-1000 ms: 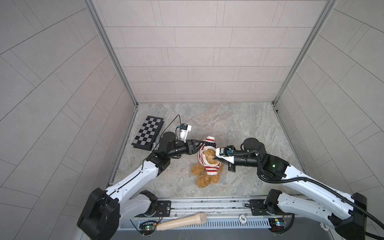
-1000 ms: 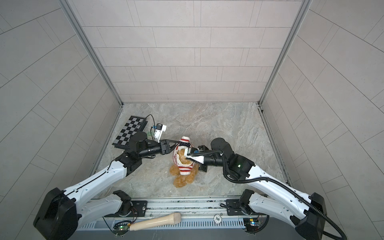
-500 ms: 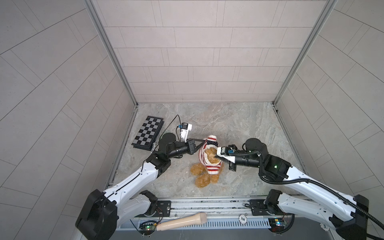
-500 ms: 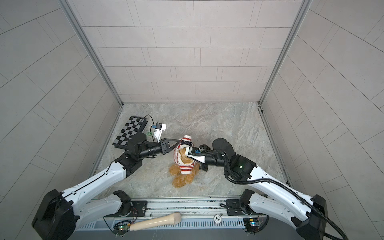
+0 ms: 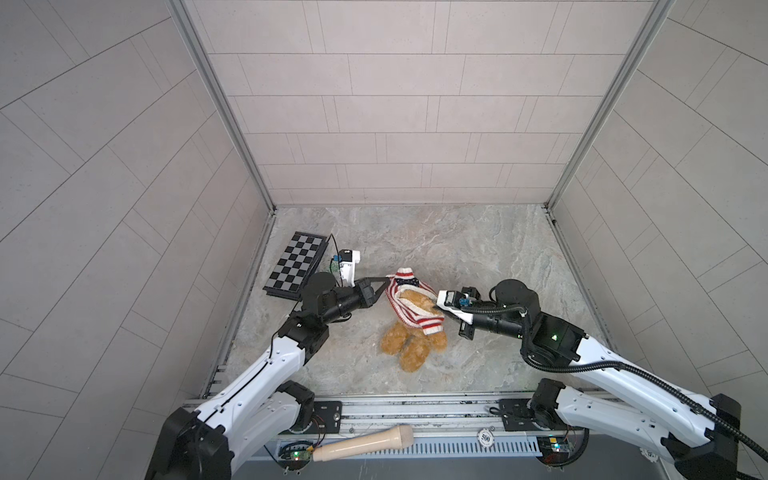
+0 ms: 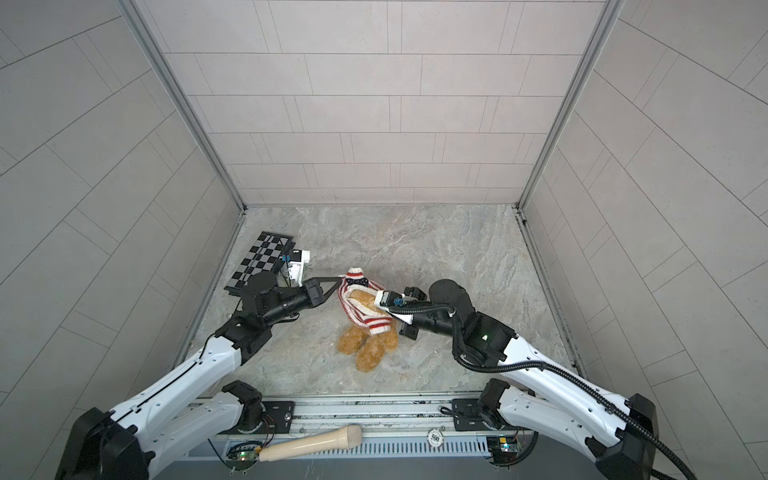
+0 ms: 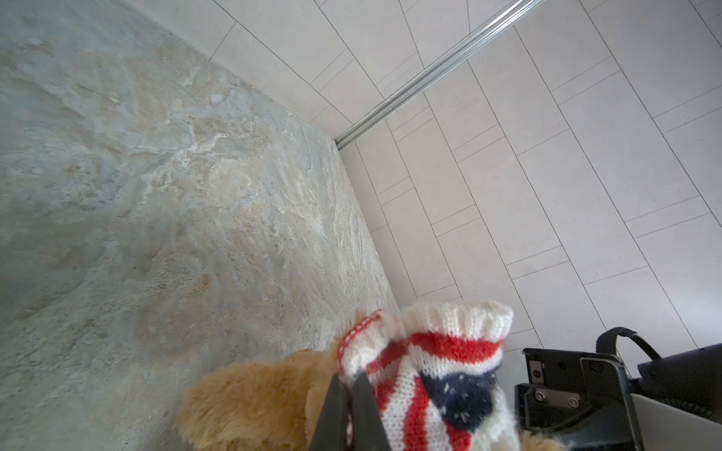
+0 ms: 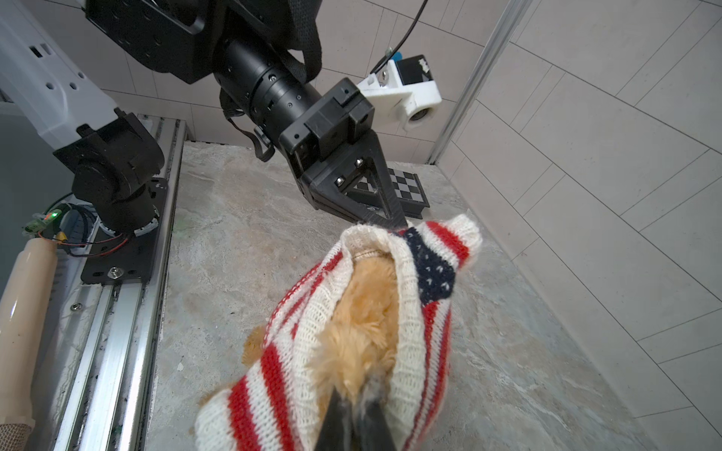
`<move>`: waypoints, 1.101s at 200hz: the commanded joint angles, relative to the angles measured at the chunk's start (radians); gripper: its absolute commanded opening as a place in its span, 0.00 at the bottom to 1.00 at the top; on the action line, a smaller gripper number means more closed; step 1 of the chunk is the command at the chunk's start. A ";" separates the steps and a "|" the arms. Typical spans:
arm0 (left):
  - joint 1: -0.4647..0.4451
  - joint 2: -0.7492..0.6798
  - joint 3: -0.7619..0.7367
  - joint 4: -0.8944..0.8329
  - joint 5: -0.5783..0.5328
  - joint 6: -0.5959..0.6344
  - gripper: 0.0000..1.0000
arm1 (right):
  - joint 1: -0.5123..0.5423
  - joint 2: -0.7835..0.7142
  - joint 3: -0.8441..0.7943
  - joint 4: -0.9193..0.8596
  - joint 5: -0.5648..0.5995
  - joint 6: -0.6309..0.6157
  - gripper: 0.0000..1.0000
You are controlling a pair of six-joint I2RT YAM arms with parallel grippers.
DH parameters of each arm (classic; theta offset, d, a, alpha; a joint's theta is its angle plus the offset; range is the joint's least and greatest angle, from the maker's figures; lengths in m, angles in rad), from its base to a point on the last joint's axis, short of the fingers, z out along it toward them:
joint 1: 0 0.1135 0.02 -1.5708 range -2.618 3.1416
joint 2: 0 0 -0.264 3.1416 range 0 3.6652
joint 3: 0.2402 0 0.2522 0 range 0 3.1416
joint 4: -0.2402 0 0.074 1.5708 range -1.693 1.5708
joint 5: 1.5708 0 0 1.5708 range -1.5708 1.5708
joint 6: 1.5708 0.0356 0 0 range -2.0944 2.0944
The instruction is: Dress the teddy bear
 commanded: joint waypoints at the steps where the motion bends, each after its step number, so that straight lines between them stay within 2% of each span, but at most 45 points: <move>1: 0.039 -0.034 -0.048 -0.051 -0.184 -0.042 0.00 | 0.005 -0.034 0.008 0.040 -0.013 -0.016 0.00; 40: 0.039 -0.090 -0.117 -0.030 -0.256 -0.099 0.00 | 0.007 -0.021 0.013 0.036 0.013 -0.028 0.00; 78: 0.031 -0.133 -0.129 -0.097 -0.259 -0.072 0.00 | 0.017 0.012 0.034 0.051 0.020 -0.046 0.00; 152: 0.004 -0.077 -0.195 -0.142 -0.226 -0.066 0.00 | 0.085 0.038 0.021 0.114 0.081 -0.082 0.00; 188: -0.070 -0.024 -0.176 -0.153 -0.179 -0.022 0.00 | 0.099 0.045 0.005 0.144 0.125 -0.060 0.00; 199: -0.128 -0.032 -0.175 -0.150 -0.182 -0.013 0.00 | 0.101 0.053 0.004 0.147 0.137 -0.051 0.00; 220: -0.170 -0.074 -0.175 -0.104 -0.149 -0.013 0.00 | 0.107 0.063 0.003 0.147 0.155 -0.045 0.00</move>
